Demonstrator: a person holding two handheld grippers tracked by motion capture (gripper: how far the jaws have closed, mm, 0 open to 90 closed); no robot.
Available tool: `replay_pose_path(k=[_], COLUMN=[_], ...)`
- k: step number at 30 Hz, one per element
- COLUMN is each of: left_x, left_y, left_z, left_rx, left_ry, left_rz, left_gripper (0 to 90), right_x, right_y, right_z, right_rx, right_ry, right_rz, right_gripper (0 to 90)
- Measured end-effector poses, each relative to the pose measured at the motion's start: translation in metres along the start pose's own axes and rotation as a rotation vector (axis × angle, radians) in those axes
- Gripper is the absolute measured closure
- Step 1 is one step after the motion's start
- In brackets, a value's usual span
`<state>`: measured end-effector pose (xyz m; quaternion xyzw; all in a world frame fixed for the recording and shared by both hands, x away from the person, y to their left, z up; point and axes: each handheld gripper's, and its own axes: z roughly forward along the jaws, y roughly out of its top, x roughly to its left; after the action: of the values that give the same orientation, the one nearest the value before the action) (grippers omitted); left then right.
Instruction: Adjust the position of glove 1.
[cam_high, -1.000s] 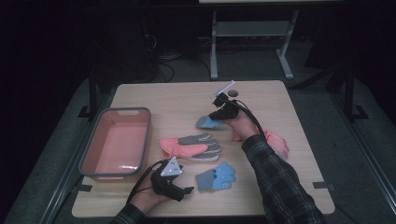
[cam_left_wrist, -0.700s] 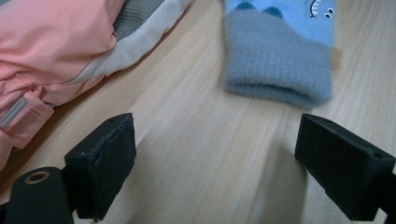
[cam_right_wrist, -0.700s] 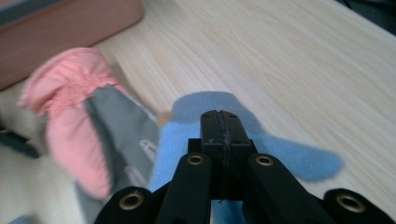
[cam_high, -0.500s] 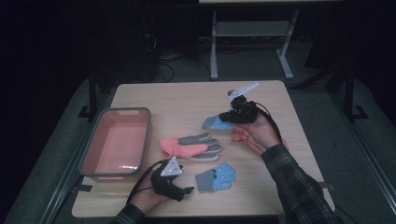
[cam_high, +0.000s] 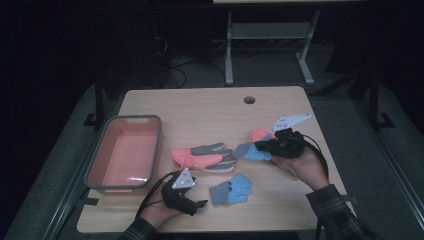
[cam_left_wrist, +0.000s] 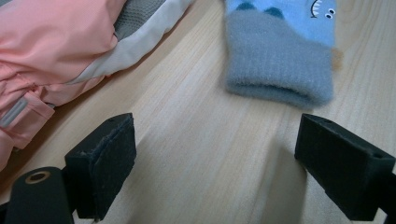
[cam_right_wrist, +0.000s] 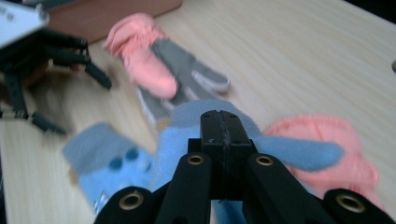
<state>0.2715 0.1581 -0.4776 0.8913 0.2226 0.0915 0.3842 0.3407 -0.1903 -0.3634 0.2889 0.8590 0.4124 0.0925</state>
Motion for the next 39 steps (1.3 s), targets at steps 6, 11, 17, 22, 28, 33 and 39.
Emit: replay_pose_path(k=[6,11,17,22,28,33,39], left_x=[0.000,0.000,0.002,0.005,0.005,0.003,-0.002], left_y=[0.000,0.000,0.001,0.002,0.004,0.007,0.021], left_z=[0.000,0.000,-0.001,-0.005,-0.008,-0.014,-0.017], left_rx=[0.000,0.001,0.008,0.022,0.014,0.000,-0.024], left_ry=[0.000,-0.001,0.001,0.014,0.011,0.006,-0.039], left_rz=[-0.002,-0.005,-0.031,-0.055,-0.051,-0.045,-0.043], left_gripper=[12.1,12.1,13.0,14.7,24.3,32.9,62.1], right_x=[0.010,0.012,0.008,0.011,0.022,0.019,0.017], right_y=[-0.035,-0.065,-0.093,-0.094,-0.078,-0.073,-0.077], right_z=[-0.016,-0.022,-0.018,-0.019,0.009,0.036,0.046], right_rx=[0.020,0.061,0.123,0.116,0.142,0.208,0.240], right_ry=[0.004,0.011,0.003,-0.041,-0.001,-0.018,-0.010], right_rz=[0.020,0.057,0.100,0.102,0.057,0.026,0.008], right_gripper=[90.0,90.0,86.0,74.5,90.0,90.0,90.0])
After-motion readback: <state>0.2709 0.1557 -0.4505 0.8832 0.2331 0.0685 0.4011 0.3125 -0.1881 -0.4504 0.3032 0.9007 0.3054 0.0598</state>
